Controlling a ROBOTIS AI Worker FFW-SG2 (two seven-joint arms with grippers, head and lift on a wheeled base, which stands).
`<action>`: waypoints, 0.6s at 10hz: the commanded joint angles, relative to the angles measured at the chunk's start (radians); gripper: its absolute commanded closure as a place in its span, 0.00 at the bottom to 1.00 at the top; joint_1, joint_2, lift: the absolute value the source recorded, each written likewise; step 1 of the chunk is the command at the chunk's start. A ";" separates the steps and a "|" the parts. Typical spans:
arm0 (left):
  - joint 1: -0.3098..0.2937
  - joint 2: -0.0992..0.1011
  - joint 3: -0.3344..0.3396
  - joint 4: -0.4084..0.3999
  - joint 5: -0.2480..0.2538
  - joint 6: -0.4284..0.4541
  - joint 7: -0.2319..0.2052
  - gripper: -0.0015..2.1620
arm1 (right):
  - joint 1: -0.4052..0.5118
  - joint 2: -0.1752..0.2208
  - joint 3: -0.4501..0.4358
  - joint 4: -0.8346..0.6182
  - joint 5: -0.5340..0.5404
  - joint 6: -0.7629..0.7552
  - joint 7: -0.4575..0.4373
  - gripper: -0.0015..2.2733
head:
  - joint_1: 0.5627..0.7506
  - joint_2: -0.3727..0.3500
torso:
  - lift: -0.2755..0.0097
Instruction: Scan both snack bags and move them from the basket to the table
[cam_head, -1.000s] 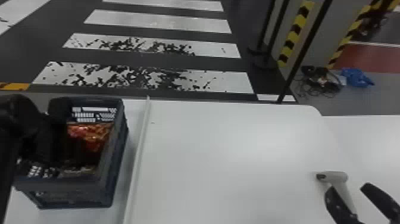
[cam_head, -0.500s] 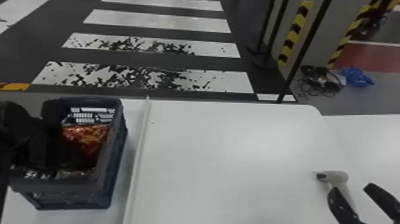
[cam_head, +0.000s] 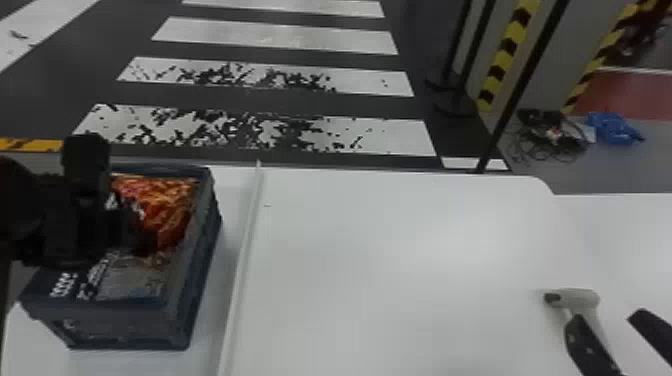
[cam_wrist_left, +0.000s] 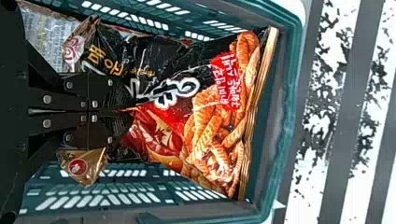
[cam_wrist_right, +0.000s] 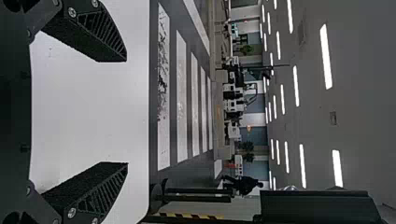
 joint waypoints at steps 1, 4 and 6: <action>0.019 -0.005 0.000 -0.051 0.003 0.004 0.001 0.77 | -0.002 0.001 0.000 0.003 -0.001 0.000 0.000 0.06 | 0.70 0.38 | 0.62; 0.052 -0.008 -0.007 -0.189 0.012 0.004 0.028 0.77 | -0.006 0.001 0.000 0.004 -0.001 0.000 0.000 0.06 | 0.70 0.37 | 0.62; 0.078 -0.008 -0.007 -0.243 0.004 0.004 0.030 0.77 | -0.009 0.001 0.001 0.006 0.000 0.000 0.000 0.06 | 0.70 0.37 | 0.62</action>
